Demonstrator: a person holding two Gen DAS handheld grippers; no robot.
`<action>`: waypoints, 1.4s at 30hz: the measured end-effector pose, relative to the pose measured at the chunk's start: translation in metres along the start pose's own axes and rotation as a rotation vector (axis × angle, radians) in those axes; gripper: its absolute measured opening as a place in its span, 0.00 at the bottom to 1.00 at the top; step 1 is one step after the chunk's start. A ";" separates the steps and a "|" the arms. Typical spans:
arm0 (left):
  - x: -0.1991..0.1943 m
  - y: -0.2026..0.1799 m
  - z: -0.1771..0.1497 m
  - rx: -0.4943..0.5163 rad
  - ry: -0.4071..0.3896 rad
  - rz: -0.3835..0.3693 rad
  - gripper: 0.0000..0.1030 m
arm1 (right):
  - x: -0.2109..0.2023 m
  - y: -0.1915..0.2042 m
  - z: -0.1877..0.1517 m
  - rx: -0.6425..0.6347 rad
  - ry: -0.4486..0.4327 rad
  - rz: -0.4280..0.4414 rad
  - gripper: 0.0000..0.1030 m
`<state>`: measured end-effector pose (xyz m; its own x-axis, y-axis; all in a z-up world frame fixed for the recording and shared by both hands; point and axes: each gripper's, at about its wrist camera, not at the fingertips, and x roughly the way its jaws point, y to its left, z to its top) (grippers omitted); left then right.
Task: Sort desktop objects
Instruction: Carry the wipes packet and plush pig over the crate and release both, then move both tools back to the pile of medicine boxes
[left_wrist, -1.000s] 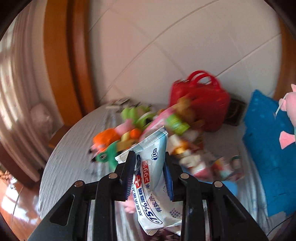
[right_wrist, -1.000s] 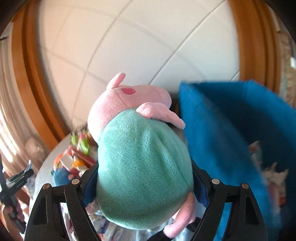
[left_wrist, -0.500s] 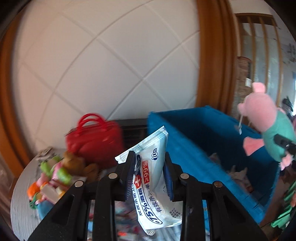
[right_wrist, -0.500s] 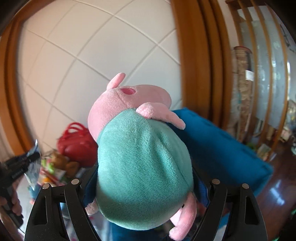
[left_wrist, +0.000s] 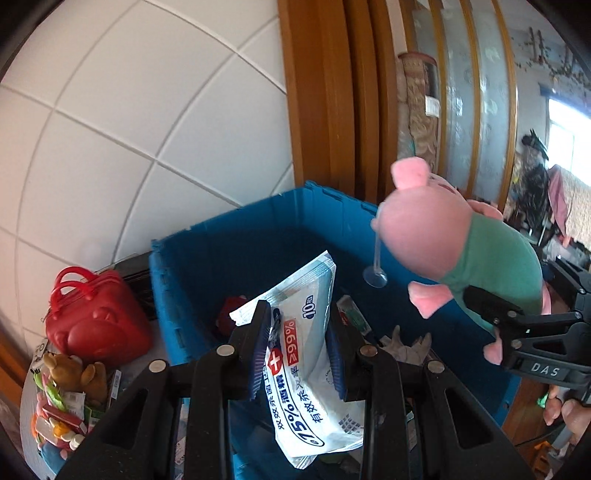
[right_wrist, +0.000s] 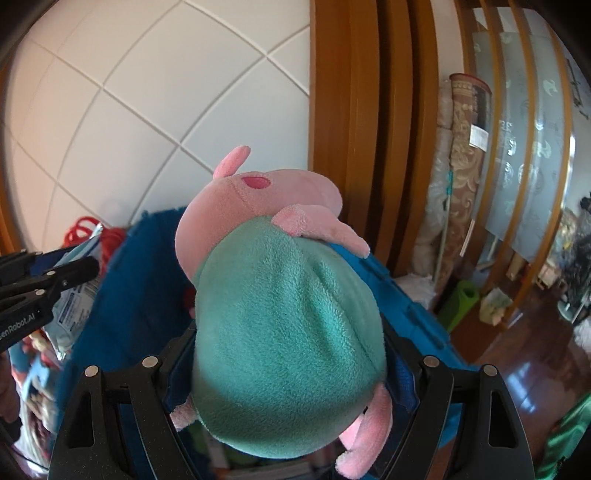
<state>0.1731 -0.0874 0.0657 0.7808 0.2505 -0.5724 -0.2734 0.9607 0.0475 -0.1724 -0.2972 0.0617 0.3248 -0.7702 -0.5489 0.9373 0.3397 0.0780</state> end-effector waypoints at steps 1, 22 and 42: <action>0.005 -0.004 -0.001 0.006 0.013 0.001 0.28 | 0.003 0.000 -0.001 -0.008 0.005 -0.003 0.82; 0.048 -0.016 0.000 -0.004 0.132 0.055 0.60 | 0.058 -0.009 0.000 -0.130 0.080 -0.064 0.86; -0.010 0.004 -0.009 -0.046 -0.030 0.121 0.78 | 0.006 0.005 0.002 -0.089 -0.029 -0.029 1.00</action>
<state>0.1596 -0.0867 0.0642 0.7569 0.3685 -0.5397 -0.3916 0.9169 0.0768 -0.1657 -0.3015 0.0600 0.3025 -0.7954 -0.5253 0.9319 0.3625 -0.0122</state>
